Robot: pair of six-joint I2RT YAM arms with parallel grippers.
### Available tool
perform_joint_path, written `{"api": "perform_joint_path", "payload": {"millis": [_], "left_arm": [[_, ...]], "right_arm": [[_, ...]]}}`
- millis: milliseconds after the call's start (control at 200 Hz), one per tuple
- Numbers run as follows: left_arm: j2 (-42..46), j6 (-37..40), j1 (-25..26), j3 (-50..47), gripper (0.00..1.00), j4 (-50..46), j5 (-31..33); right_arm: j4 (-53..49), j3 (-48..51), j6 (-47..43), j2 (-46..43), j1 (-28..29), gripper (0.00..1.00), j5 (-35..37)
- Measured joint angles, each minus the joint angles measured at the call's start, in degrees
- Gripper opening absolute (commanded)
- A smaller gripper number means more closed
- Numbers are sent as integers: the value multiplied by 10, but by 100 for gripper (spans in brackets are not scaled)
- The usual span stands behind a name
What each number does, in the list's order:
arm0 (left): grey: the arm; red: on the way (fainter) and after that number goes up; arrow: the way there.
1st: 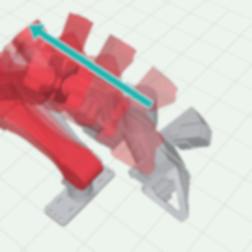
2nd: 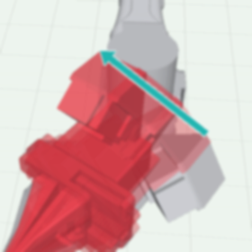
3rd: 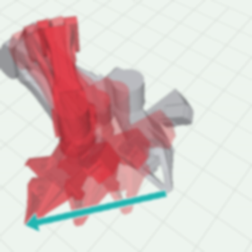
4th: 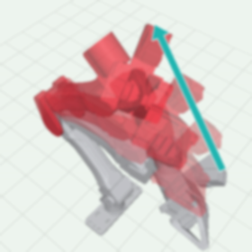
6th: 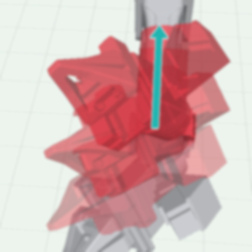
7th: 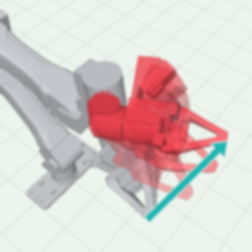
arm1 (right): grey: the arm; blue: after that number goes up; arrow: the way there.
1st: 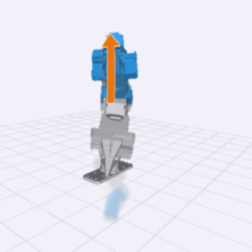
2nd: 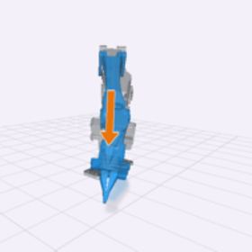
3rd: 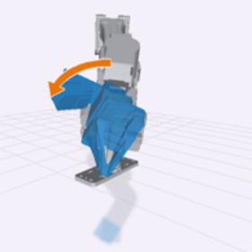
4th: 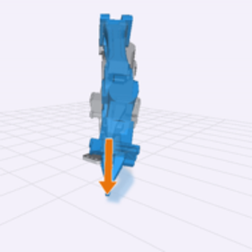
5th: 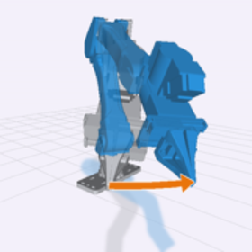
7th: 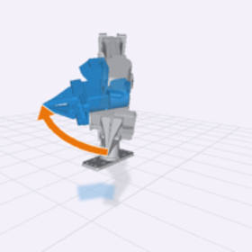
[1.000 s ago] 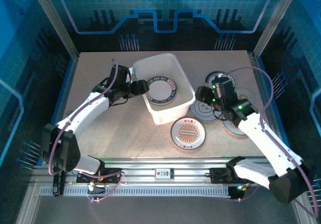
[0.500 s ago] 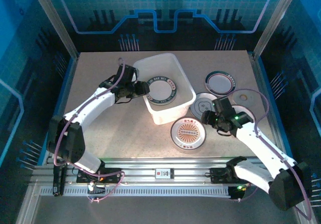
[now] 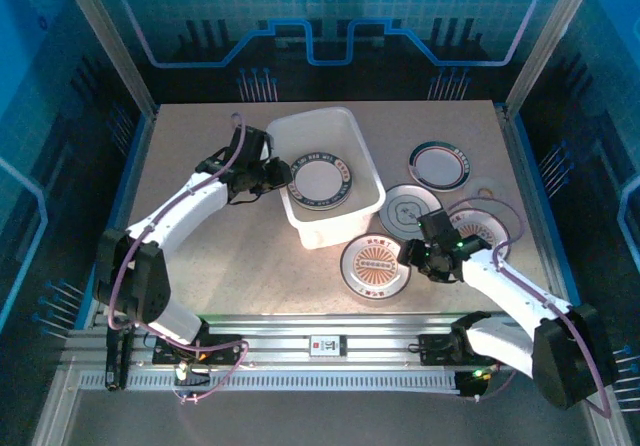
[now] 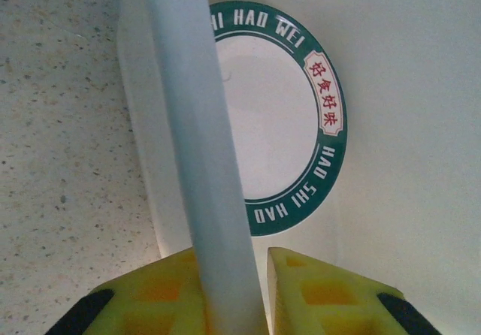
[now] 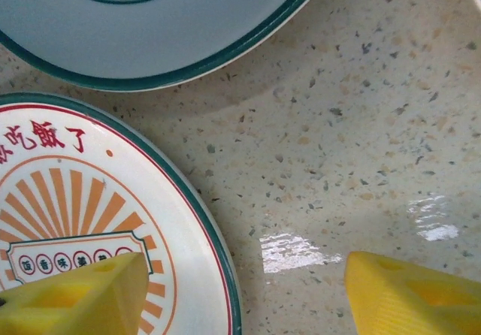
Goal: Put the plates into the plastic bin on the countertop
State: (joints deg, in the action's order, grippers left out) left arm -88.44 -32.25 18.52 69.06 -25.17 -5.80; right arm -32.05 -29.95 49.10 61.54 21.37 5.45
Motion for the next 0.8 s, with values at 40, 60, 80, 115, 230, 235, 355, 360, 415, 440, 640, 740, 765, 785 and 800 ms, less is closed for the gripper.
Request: {"api": "perform_joint_path", "payload": {"millis": [40,60,80,115,230,235,355,360,415,440,640,740,765,785,800], "left_arm": [[2,0,-5,-2,19,0,0],[4,1,-7,-4,19,0,0],[7,2,-10,-6,19,0,0],[10,3,-15,-9,19,-1,0],[23,10,-26,-21,18,-1,0],[23,10,-26,-21,18,-1,0],[35,15,-35,-32,21,-3,0],[35,15,-35,-32,21,-3,0],[38,20,-40,-36,23,-3,0],[39,22,-42,-36,24,-3,0],[40,27,-45,-38,27,-3,0],[41,28,-46,-40,27,-2,0],[41,28,-47,-40,28,-2,-1],[41,28,-47,-41,28,-2,-2],[41,28,-47,-41,28,-1,-2]], "right_arm": [[7,2,1,6,1,67,-1],[11,2,2,10,2,67,-2],[16,3,2,13,4,67,-3],[24,4,2,19,6,66,-6],[49,5,4,39,15,65,-15],[49,5,4,39,15,65,-15],[69,11,4,55,19,62,-19],[69,11,4,56,19,62,-19],[73,12,4,60,19,60,-21],[77,14,4,61,20,60,-22],[93,27,6,59,20,53,-20],[96,31,9,55,20,50,-16],[97,32,9,55,20,49,-14],[97,33,9,55,20,49,-14],[97,33,9,55,20,48,-14]]}}
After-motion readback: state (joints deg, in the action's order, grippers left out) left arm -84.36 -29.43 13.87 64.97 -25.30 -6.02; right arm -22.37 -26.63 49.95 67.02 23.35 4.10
